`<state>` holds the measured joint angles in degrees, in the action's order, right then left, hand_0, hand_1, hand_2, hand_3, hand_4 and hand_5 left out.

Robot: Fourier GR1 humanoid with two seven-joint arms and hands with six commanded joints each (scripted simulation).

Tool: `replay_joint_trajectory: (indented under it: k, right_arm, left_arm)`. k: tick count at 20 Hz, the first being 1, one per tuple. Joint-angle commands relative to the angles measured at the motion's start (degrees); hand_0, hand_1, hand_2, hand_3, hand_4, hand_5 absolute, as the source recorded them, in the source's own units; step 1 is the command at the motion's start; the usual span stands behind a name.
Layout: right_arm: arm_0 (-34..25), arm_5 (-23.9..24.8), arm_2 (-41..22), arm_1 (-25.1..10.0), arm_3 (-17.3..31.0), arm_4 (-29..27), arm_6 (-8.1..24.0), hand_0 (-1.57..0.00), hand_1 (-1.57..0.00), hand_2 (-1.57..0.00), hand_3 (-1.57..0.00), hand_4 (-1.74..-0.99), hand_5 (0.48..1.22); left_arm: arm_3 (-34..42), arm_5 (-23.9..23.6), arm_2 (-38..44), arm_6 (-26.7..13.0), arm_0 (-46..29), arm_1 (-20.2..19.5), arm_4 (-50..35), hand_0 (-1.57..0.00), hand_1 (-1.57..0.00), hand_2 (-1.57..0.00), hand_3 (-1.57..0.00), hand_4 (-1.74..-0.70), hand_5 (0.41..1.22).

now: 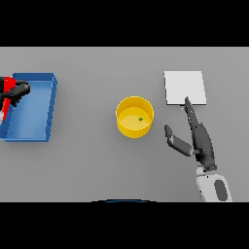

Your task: Pick up the red beaker and tilt it to pour out 1 green nut into yellow bowl. Pick up the yellow bowl and place it on the metallic measuring scale.

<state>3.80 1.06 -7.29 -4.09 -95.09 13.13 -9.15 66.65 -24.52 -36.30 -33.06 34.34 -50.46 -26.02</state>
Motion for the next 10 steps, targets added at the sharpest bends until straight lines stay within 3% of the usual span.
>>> replay_joint_trajectory:
  k: [1, 2, 5, 7, 10]
  right_arm:
    - [0.02, -0.04, 0.12, -0.22, -0.58, -0.16, 0.09, 0.0, 0.0, 0.0, 0.0, -1.159, 0.669]
    - [0.22, -0.1, 0.17, -0.46, -1.06, -0.23, -0.09, 0.0, 0.0, 0.0, 0.0, -1.161, 0.669]
    - [0.7, -0.6, -0.08, -0.3, -1.62, -0.78, -0.49, 0.0, 0.0, 0.0, 0.0, -1.151, 0.677]
    - [0.26, -0.74, 0.47, -0.65, -0.47, -1.09, -0.67, 0.0, 0.0, 0.0, 0.0, -1.145, 0.685]
    - [0.52, -0.63, 0.06, -0.75, -1.04, -0.42, -0.37, 0.0, 0.0, 0.0, 0.0, -1.16, 0.688]
  left_arm:
    - [0.91, 2.48, -0.06, 1.47, -0.11, -1.66, -0.37, -1.5, -1.38, -1.31, -1.1, -1.15, 0.74]
    - [1.54, 5.16, 0.27, 4.52, -1.14, -1.84, -1.59, -1.25, -1.1, -1.05, -0.88, -1.03, 0.714]
    - [3.04, 9.53, -0.02, 3.96, -2.37, -3.27, -3.42, -0.64, -0.56, -0.54, -0.45, -0.82, 0.667]
    - [1.85, 11.02, -1.56, 4.15, -1.26, -3.79, -0.97, -0.41, -0.36, -0.34, -0.29, -0.76, 0.651]
    - [-1.05, 10.35, -2.53, 4.21, -0.13, -1.55, 0.77, -0.21, -0.18, -0.18, -0.15, -0.73, 0.647]
